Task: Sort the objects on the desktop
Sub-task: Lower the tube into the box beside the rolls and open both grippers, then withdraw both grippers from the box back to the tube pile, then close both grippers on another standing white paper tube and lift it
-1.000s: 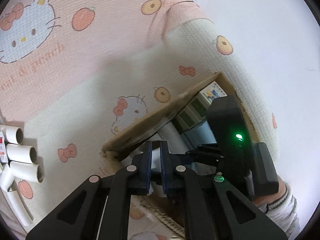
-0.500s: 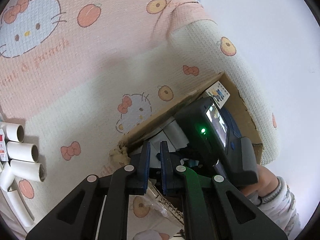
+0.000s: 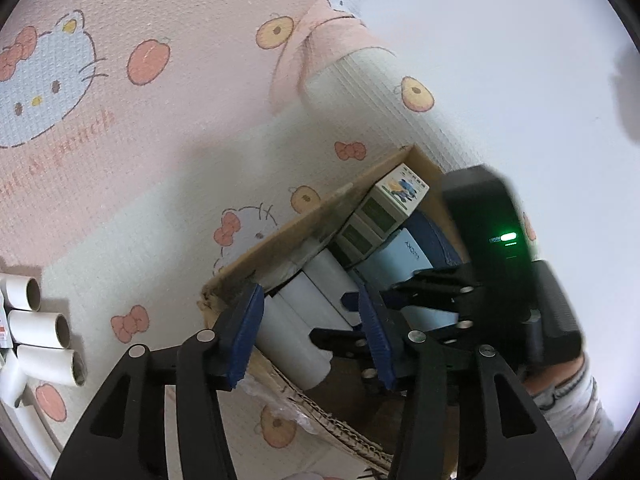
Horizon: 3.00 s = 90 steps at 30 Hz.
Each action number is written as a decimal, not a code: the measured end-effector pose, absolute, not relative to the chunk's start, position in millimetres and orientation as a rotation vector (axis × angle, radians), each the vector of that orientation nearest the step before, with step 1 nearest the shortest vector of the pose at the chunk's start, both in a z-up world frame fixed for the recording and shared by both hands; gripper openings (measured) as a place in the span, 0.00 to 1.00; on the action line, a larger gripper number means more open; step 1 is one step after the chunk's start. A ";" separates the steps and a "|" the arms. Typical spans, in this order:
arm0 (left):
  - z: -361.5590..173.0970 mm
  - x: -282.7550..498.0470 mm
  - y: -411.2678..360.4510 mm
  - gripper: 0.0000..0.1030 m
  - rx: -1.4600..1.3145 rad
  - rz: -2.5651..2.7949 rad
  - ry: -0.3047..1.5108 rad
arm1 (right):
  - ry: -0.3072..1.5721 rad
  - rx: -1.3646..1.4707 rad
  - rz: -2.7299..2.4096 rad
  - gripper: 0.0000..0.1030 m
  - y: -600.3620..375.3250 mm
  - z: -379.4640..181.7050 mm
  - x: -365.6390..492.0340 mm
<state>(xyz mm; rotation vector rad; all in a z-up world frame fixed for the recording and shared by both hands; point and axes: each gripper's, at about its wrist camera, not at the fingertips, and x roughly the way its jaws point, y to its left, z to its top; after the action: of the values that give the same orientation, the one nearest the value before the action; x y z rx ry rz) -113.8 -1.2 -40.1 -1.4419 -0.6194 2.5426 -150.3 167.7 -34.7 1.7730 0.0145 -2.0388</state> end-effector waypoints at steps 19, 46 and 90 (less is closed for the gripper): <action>-37.8 -59.4 -32.0 0.04 -1.227 2.579 -0.708 | 0.359 1.691 -2.373 0.41 147.8 10.3 -89.1; -55.8 65.6 -140.8 0.51 -1.223 2.899 -0.987 | 0.409 1.118 -2.478 0.51 6.0 34.2 -31.2; -215.9 155.8 -248.2 0.41 -1.526 2.685 -1.827 | 0.010 1.146 -1.903 0.60 -126.0 -138.6 -33.2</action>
<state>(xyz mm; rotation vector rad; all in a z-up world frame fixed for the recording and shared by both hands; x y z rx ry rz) 155.8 -248.2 -215.9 -1.5259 -1.8269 2.6853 -33.2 -126.0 -138.6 1.1456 0.0100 -1.9032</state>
